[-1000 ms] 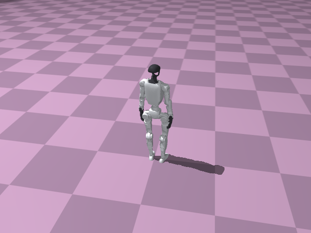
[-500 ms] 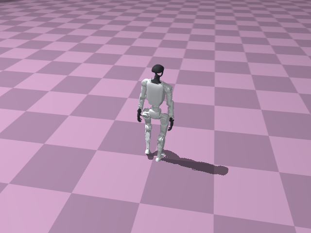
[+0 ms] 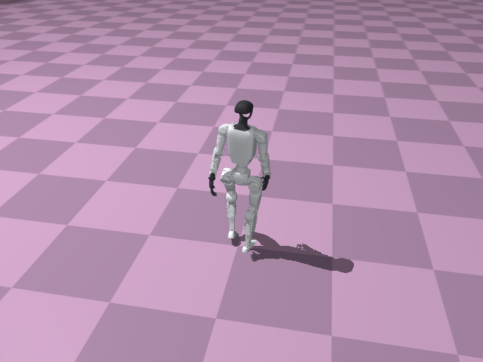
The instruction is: In place motions
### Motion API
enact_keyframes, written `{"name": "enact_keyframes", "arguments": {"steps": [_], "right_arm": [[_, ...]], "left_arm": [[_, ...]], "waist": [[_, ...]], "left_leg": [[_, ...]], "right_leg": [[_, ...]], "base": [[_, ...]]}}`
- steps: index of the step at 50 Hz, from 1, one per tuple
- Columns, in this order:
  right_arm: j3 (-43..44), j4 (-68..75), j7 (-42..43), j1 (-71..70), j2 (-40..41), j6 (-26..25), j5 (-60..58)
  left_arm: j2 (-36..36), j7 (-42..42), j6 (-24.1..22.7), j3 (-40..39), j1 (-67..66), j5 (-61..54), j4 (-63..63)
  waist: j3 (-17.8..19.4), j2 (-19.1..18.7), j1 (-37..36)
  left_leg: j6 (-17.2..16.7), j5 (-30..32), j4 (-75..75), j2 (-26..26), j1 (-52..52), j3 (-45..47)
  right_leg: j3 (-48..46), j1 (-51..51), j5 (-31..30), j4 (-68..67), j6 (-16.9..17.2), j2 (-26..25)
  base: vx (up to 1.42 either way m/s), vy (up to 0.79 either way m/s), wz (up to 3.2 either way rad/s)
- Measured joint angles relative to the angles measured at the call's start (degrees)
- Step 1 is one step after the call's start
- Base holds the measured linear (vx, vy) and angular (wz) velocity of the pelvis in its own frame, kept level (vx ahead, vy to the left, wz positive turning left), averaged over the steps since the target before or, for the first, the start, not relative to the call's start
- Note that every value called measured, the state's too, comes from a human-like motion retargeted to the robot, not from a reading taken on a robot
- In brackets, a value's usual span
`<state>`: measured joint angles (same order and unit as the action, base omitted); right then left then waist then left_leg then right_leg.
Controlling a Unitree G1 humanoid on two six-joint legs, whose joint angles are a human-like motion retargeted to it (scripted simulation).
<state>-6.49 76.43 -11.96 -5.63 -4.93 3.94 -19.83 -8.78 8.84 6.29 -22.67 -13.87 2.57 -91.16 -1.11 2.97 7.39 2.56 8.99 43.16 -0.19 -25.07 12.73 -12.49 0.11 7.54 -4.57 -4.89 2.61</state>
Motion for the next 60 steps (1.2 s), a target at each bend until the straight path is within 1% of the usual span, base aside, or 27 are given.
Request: {"name": "enact_keyframes", "arguments": {"steps": [2, 3, 5, 6, 7, 10, 13, 15, 17, 20, 21, 25, 27, 32, 35, 38, 40, 41, 42, 43, 45, 47, 48, 50, 53, 55, 60], "right_arm": [[0.33, 0.01, -0.21, 0.47, -0.34, 0.08, -1.35], [0.57, 0.31, -0.07, 0.89, -0.51, 0.11, -1.73], [1.65, 1.43, 0.28, 1.87, -1.13, 0.03, -2.72], [2.66, 2.34, 0.71, 2.5, -1.45, -0.15, -3.63], [3.65, 3.24, 1.22, 3.17, -1.76, -0.44, -4.45], [6.95, 5.7, 3.64, 4.5, -2.54, -2.29, -4.74], [12.63, 8.14, 6.27, 6.04, -3.5, -1.41, -0.4], [15.12, 9.22, 6.12, 8.27, -4.69, -1.34, 1.31], [15.72, 10.77, 6.92, 10.52, -5.72, -2.71, 1.31], [16.22, 14.29, 8.59, 11.32, -6.67, -3.78, 1.47], [16.29, 14.97, 7.97, 11.79, -6.92, -3.97, 1.73], [17.21, 15.39, 5.66, 15.84, -7.39, -4.68, 1.02], [17.45, 15.21, 5.88, 17.38, -7.29, -4.8, 0.35], [17.09, 15.14, 6.36, 18.76, -7.0, -5.11, -0.19], [15.75, 14.77, 5.61, 17.78, -6.78, -5.41, 0.16], [14.73, 14.13, 5.67, 16.36, -6.23, -5.37, 0.57], [13.59, 13.58, 6.1, 14.79, -5.65, -5.25, 0.85], [12.56, 13.42, 6.41, 13.76, -5.37, -5.15, 1.02], [11.53, 13.36, 6.66, 12.66, -5.05, -5.12, 1.2], [10.52, 13.5, 6.78, 11.42, -4.66, -5.2, 1.39], [9.26, 13.86, 6.01, 7.5, -3.93, -6.0, 1.52], [8.32, 12.25, 4.74, 2.69, -3.2, -6.41, 1.37], [7.13, 10.65, 4.55, 0.4, -2.75, -6.04, 1.7], [4.38, 7.23, 3.66, -3.79, -2.43, -4.65, 2.38], [2.43, 2.12, 0.67, -8.6, -2.72, -3.5, 1.38], [3.19, -0.88, 1.02, -9.6, -1.81, -3.07, 0.34], [4.58, -4.47, 2.1, -11.34, -0.9, -0.59, 5.39]], "left_arm": [[-0.1, -1.03, -0.14, 0.3, 1.91, -1.18, -0.88], [-0.01, -1.82, -0.53, 0.44, 2.49, -1.45, -0.89], [0.37, -4.25, -1.73, 0.82, 3.8, -2.08, -0.87], [0.72, -5.94, -2.52, 1.11, 4.81, -2.63, -1.24], [0.98, -7.44, -3.2, 1.37, 5.95, -3.17, -1.65], [0.62, -9.53, -3.77, 2.01, 11.97, -4.15, -2.77], [-1.07, -8.82, -3.38, 6.15, 19.58, -3.92, -1.93], [-1.62, -7.57, -2.77, 9.25, 23.94, -3.5, -0.85], [-2.03, -5.83, -2.15, 10.16, 26.04, -3.22, 1.34], [-3.46, -3.85, -2.2, 9.31, 29.07, -4.64, 4.88], [-3.49, -3.98, -2.44, 8.63, 29.59, -4.89, 6.07], [-2.4, -5.01, -3.71, 7.62, 30.92, -7.2, 9.2], [-2.06, -4.27, -3.83, 7.72, 31.39, -8.61, 9.7], [-0.84, -3.53, -4.02, 7.77, 30.52, -8.59, 8.5], [-0.6, -2.97, -3.5, 7.91, 28.56, -6.86, 6.76], [0.18, -2.86, -3.17, 8.8, 25.12, -4.77, 4.56], [0.34, -3.19, -3.11, 9.12, 22.49, -3.33, 2.85], [0.35, -3.73, -3.14, 8.64, 20.82, -2.49, 2.13], [0.35, -4.33, -3.19, 8.04, 18.98, -1.58, 1.47], [0.32, -5.06, -3.29, 7.24, 16.83, -0.53, 0.94], [0.5, -6.64, -3.09, 5.44, 13.78, 0.71, -0.4], [1.25, -8.31, -3.11, 2.72, 11.85, -0.28, -1.27], [1.42, -8.73, -3.54, 1.28, 10.89, -1.66, -1.34], [1.0, -6.91, -4.41, 0.99, 8.28, -5.78, -0.96], [0.26, -2.56, -1.65, 0.05, 6.34, -4.62, -2.03], [0.56, -2.12, 0.77, -1.68, 4.67, -0.87, -3.01], [0.51, -0.18, 0.91, -1.32, 0.69, -0.29, -2.2]], "waist": [[0.82, -1.36, 0.52], [0.55, -2.25, 0.38], [0.16, -3.85, 0.34], [0.03, -4.5, 1.03], [-0.2, -5.19, 2.24], [0.55, -6.08, 6.04], [4.56, -5.95, 5.48], [4.51, -6.94, 3.11], [3.26, -8.21, 4.17], [3.98, -8.9, 7.22], [4.67, -9.24, 8.58], [4.68, -11.63, 11.23], [4.43, -11.59, 11.27], [5.27, -9.4, 8.2], [5.35, -7.86, 6.16], [4.5, -6.69, 6.22], [3.76, -5.81, 7.14], [2.83, -5.25, 6.02], [1.87, -4.62, 4.78], [0.87, -3.85, 3.31], [-1.38, -3.7, 0.22], [-1.42, -2.69, 2.33], [0.03, -1.89, 1.15], [2.81, -0.33, 0.7], [4.16, -0.27, 2.03], [2.92, -0.33, 1.52], [2.81, 1.09, -1.87]], "left_leg": [[-0.15, -0.04, -13.33, -1.56, 10.02, -1.85], [-0.3, -3.05, -20.34, -1.84, 14.47, -2.06], [0.52, -13.82, -30.74, -1.88, 22.04, -1.55], [1.08, -15.39, -34.16, -0.74, 24.41, 2.01], [1.23, -15.97, -37.11, 0.14, 26.13, 3.77], [0.32, -12.47, -39.93, 0.58, 25.07, -1.53], [1.55, -11.86, -40.56, 1.0, 26.18, 0.1], [2.06, -11.39, -40.5, 1.95, 24.43, 0.37], [2.22, -10.8, -40.92, 3.05, 22.48, 0.45], [2.68, -10.16, -41.36, 3.7, 20.89, 1.47], [2.53, -9.99, -41.35, 4.37, 20.76, 1.7], [2.1, -9.65, -40.59, 7.37, 18.46, 1.25], [2.15, -9.77, -40.4, 7.46, 18.15, 1.26], [1.99, -10.27, -40.62, 6.29, 21.72, 3.35], [1.66, -10.81, -41.17, 4.92, 24.49, 5.57], [1.61, -11.78, -40.52, 2.95, 25.85, 4.35], [1.46, -12.97, -39.13, 1.69, 26.27, 2.71], [1.18, -13.88, -38.09, 1.37, 26.31, 3.64], [0.97, -14.65, -36.7, 1.0, 26.14, 4.45], [0.91, -15.14, -34.61, 0.55, 25.55, 5.05], [1.6, -11.41, -27.64, 0.16, 20.57, 5.91], [0.1, -1.83, -16.56, 2.04, 12.46, 4.47], [0.61, 2.59, -10.97, 2.69, 8.96, 5.12], [3.55, 6.23, 0.72, 1.74, 1.62, 3.03], [6.94, 0.49, 16.35, 6.32, -8.56, 5.88], [8.51, -1.96, 24.24, 7.73, -15.4, 6.98], [7.98, -4.33, 33.07, 8.09, -23.03, 9.44]], "right_leg": [[-0.25, 1.2, 0.85, -0.89, 0.46, -1.72], [-0.04, 1.1, 1.21, -1.4, 0.63, -2.91], [0.33, 1.05, 2.27, -2.94, 1.13, -4.72], [0.3, 1.12, 3.07, -4.15, 1.67, -5.13], [-0.09, 0.93, 3.83, -5.51, 2.23, -5.51], [-1.26, -2.39, 3.38, -12.22, 3.78, -5.95], [-3.42, -6.72, -7.34, -24.75, 8.33, -2.67], [-1.92, -13.4, -16.53, -35.34, 12.57, -0.31], [0.92, -22.78, -18.56, -47.0, 14.32, -0.78], [-1.27, -34.74, -13.03, -64.99, 11.4, 2.98], [-0.98, -37.7, -11.34, -69.13, 11.3, 2.68], [0.27, -46.77, -8.2, -78.85, 14.19, -0.75], [-0.14, -47.43, -8.2, -79.42, 13.89, -0.5], [0.85, -35.65, -8.91, -66.99, 12.48, -1.35], [0.46, -23.2, -9.71, -50.42, 9.98, -2.89], [-0.08, -9.8, -12.46, -27.93, 10.03, -4.78], [-1.05, -1.83, -2.44, -14.94, 8.61, -6.24], [-4.9, 1.01, 2.41, -10.09, 6.32, -5.05], [-7.2, 3.23, 5.16, -5.62, 4.27, -4.2], [-6.44, 4.2, 3.67, -1.93, 2.68, -4.01], [-2.84, 3.43, 1.47, 0.88, 4.52, -2.38], [-6.25, 0.97, 0.72, 1.29, 3.82, -0.47], [-5.74, 1.12, 0.39, 1.51, 3.55, 0.14], [-5.15, 1.81, 0.09, 1.66, 2.92, 1.06], [-6.95, 1.95, 0.0, 1.85, 2.13, 0.88], [-7.73, 0.75, -0.12, 1.73, 1.56, 0.79], [-8.53, -0.03, -0.29, 0.75, 0.85, 1.73]], "base": [[0.18, 0.04, -0.33], [0.2, 0.08, -0.51], [0.24, 0.13, -0.48], [0.25, 0.11, -0.06], [0.21, 0.08, 0.51], [-0.07, 0.1, 0.44], [-0.16, 0.13, 0.12], [-0.05, 0.15, -0.44], [-0.07, 0.08, -0.3], [-0.17, 0.08, -0.09], [-0.15, 0.03, 0.39], [-0.01, -0.03, 0.39], [0.0, 0.0, 0.0], [0.07, 0.0, -0.3], [0.13, -0.01, -0.38], [0.16, -0.06, 0.43], [0.15, -0.09, 0.58], [0.16, -0.1, -0.26], [0.18, -0.1, -0.82], [0.11, -0.11, -0.81], [-0.1, -0.12, -0.29], [-0.36, -0.09, 0.74], [-0.37, -0.11, -0.03], [-0.26, -0.12, -0.07], [-0.12, -0.05, 0.46], [0.0, 0.0, 0.0], [0.01, -0.06, -0.2]]}}
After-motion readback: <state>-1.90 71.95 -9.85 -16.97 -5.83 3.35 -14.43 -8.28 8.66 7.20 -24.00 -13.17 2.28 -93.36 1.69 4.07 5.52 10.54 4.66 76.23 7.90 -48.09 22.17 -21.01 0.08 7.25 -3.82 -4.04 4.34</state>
